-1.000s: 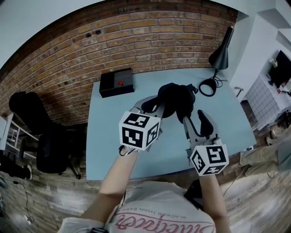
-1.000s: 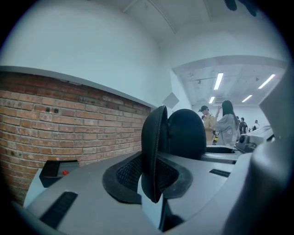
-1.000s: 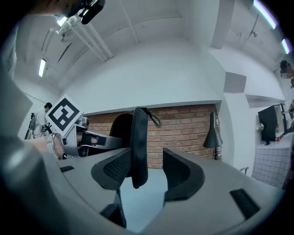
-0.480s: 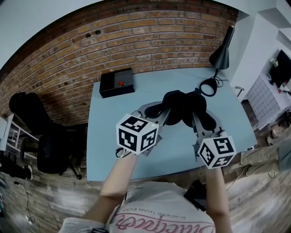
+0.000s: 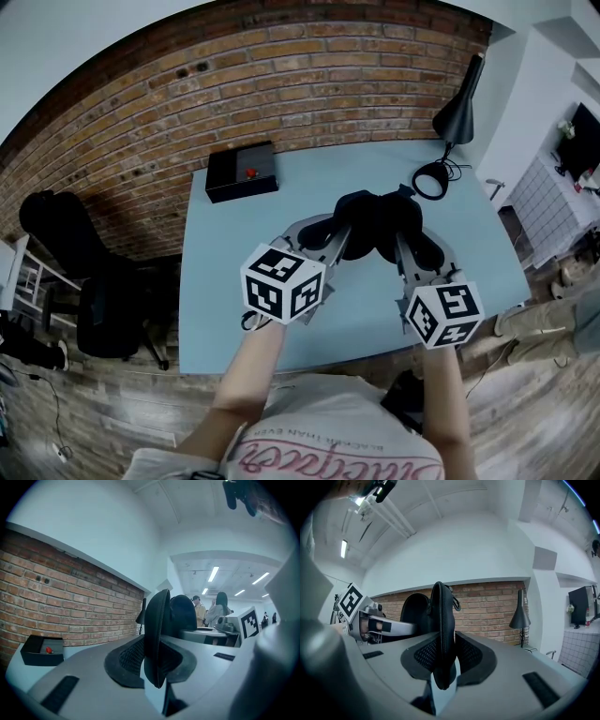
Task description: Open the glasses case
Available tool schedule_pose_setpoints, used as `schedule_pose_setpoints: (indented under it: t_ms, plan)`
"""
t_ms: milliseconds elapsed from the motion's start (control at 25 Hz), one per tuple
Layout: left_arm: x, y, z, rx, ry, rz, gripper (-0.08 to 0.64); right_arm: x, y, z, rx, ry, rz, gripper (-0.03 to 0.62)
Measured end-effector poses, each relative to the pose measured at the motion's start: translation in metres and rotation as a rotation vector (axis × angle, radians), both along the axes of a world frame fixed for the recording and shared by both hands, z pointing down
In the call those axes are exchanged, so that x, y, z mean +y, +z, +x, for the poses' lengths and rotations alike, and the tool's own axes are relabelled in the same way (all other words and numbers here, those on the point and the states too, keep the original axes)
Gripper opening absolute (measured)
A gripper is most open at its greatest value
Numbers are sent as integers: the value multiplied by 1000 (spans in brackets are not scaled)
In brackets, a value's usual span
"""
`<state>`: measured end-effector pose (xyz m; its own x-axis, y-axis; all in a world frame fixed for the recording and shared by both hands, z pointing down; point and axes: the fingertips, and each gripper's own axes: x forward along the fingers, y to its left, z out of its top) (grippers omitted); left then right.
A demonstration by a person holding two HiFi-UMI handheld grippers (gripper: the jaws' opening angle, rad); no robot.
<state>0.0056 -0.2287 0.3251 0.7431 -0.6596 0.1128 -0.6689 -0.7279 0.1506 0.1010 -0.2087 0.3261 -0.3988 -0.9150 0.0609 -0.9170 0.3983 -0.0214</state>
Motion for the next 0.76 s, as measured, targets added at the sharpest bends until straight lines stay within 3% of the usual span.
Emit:
schedule_pose_setpoints:
  t_ms: [760]
  plan:
    - [0, -4, 4, -5, -15, 71, 52, -4, -2, 3, 14, 23, 2, 77]
